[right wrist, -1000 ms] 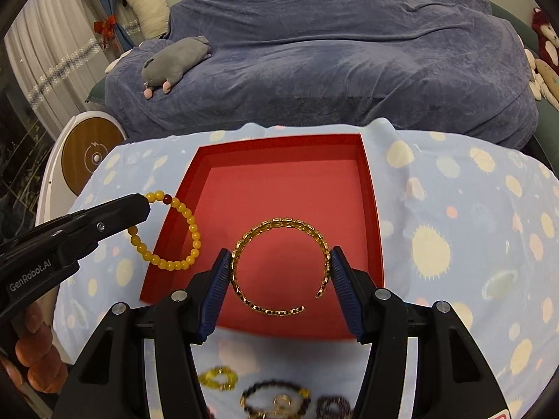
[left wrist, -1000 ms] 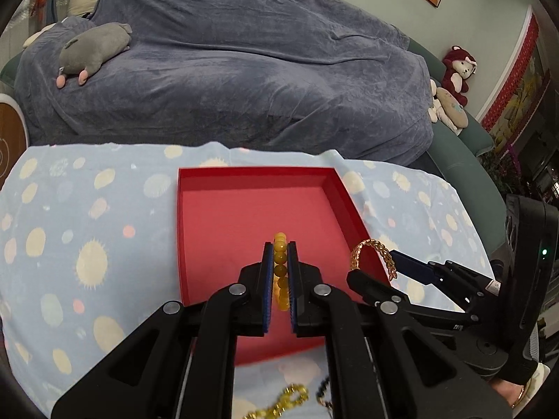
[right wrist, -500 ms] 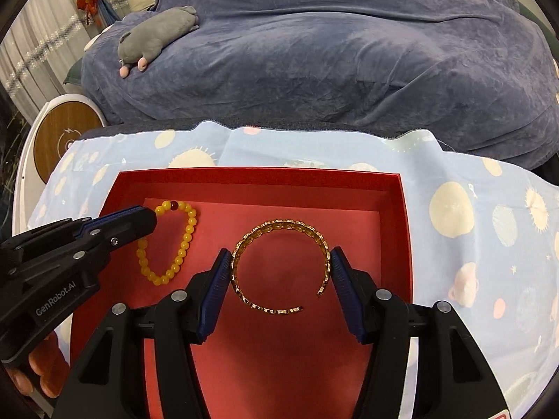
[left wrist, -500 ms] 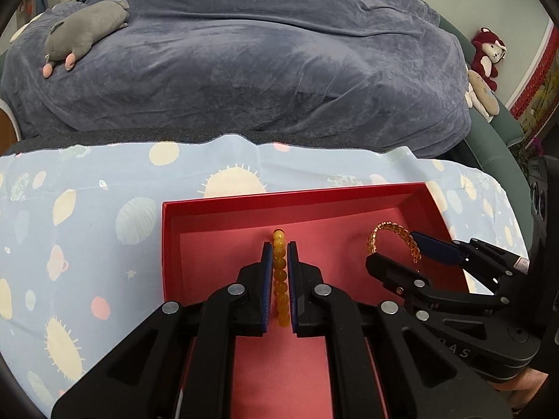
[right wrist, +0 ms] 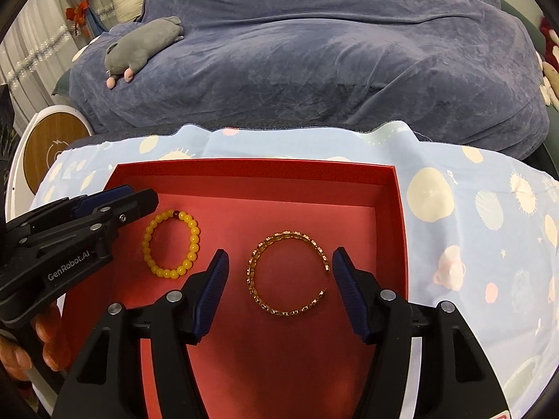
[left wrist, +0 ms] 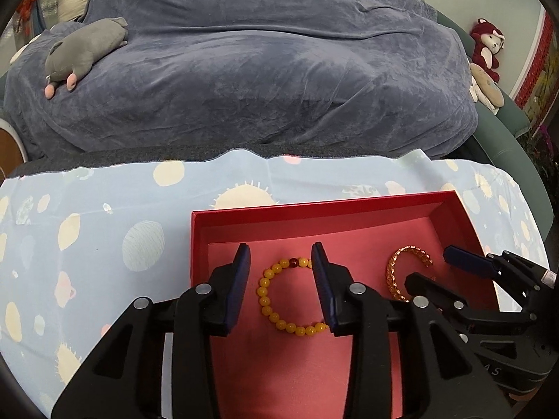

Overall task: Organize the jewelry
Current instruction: 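Withdraw both tools from the box back toward the bracelets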

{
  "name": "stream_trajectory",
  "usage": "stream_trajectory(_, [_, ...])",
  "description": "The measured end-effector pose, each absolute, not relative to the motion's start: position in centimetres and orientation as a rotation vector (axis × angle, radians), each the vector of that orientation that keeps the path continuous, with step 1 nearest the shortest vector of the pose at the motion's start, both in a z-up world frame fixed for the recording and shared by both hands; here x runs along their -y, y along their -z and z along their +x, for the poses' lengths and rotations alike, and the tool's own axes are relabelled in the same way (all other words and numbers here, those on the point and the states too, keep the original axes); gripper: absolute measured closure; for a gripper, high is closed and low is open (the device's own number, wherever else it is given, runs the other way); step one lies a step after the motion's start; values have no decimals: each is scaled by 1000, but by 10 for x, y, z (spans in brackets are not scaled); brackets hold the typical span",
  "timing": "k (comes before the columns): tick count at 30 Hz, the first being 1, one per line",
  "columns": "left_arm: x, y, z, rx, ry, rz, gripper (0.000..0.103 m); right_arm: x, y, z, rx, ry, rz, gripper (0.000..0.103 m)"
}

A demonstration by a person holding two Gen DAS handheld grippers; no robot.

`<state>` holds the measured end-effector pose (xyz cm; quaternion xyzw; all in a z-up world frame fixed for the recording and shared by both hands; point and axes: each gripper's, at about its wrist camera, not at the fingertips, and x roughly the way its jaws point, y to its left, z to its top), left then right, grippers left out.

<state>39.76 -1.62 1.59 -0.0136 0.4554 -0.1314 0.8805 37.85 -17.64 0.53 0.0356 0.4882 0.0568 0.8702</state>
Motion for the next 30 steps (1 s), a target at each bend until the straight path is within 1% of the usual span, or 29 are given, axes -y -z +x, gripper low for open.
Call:
stream_trajectory(3, [7, -33, 384, -920, 264, -74, 60, 180, -26, 362, -991, -113, 59, 44])
stream_trajectory(5, [2, -48, 368, -897, 259, -79, 54, 183, -41, 345, -972, -113, 55, 44])
stream_trajectory(12, [-11, -85, 285, -867, 258, -60, 53, 199, -75, 256, -937, -87, 49, 44])
stream_trajectory(14, [-14, -88, 255, -869, 252, -54, 50, 201, -78, 225, -937, -76, 42, 44])
stream_trajectory(16, [-17, -86, 226, -881, 249, -59, 45, 201, -77, 195, -947, -71, 44, 44])
stream_trajectory(24, [-23, -51, 127, -979, 217, -32, 45, 188, -52, 96, -1007, -56, 30, 43])
stream_trajectory(30, [-22, -18, 86, -1043, 194, -17, 45, 174, -26, 55, -1059, -70, 56, 43])
